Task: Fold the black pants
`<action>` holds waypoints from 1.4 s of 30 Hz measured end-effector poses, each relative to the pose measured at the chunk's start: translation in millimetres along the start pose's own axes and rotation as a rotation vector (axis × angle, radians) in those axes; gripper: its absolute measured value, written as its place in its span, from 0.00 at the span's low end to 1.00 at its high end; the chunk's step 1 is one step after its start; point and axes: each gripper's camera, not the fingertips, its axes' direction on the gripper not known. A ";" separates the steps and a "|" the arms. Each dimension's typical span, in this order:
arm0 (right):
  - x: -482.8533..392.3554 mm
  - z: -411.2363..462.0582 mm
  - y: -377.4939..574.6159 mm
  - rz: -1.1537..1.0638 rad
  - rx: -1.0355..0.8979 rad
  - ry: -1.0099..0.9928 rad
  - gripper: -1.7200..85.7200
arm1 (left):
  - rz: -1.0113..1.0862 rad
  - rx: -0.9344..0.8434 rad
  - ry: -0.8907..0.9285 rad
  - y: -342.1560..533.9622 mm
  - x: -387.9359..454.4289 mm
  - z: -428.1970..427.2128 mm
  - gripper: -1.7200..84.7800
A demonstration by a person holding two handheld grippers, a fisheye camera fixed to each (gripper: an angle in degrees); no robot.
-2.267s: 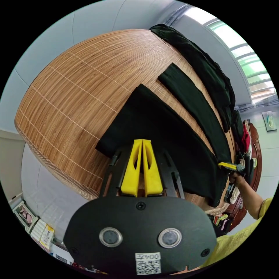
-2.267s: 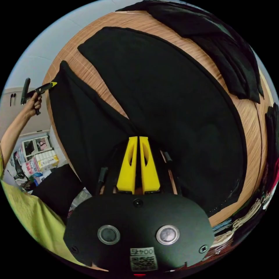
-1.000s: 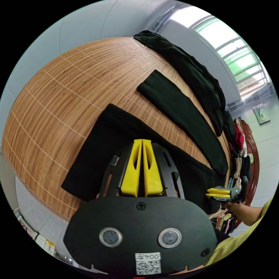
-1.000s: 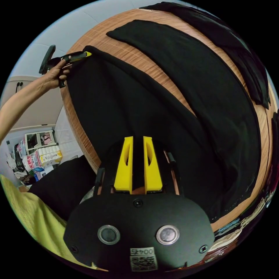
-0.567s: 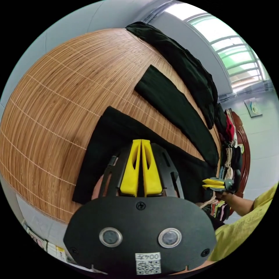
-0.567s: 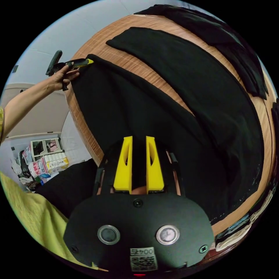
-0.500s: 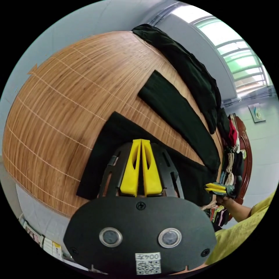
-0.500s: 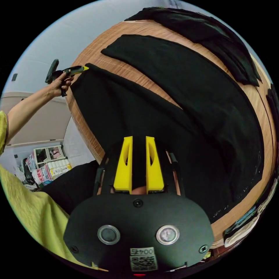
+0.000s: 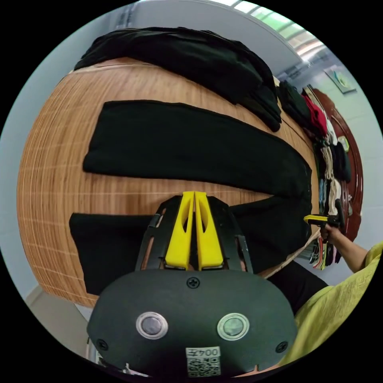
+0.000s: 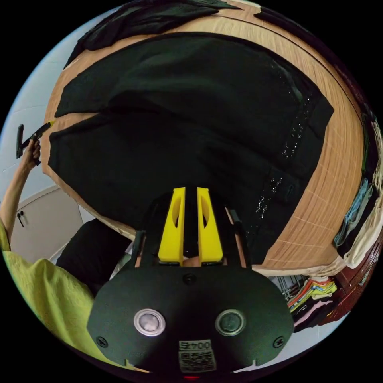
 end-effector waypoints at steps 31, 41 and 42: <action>22.0 -185.4 -163.1 -0.324 -0.039 0.285 0.18 | 0.910 -0.476 -0.515 -361.7 269.1 69.2 0.15; -4.4 -183.8 -190.4 -0.459 -0.200 0.345 0.20 | 0.903 -0.588 -0.493 -397.5 299.2 62.5 0.14; -5.8 -182.5 -190.3 -0.467 -0.210 0.350 0.20 | 0.903 -0.594 -0.495 -398.8 300.6 61.7 0.13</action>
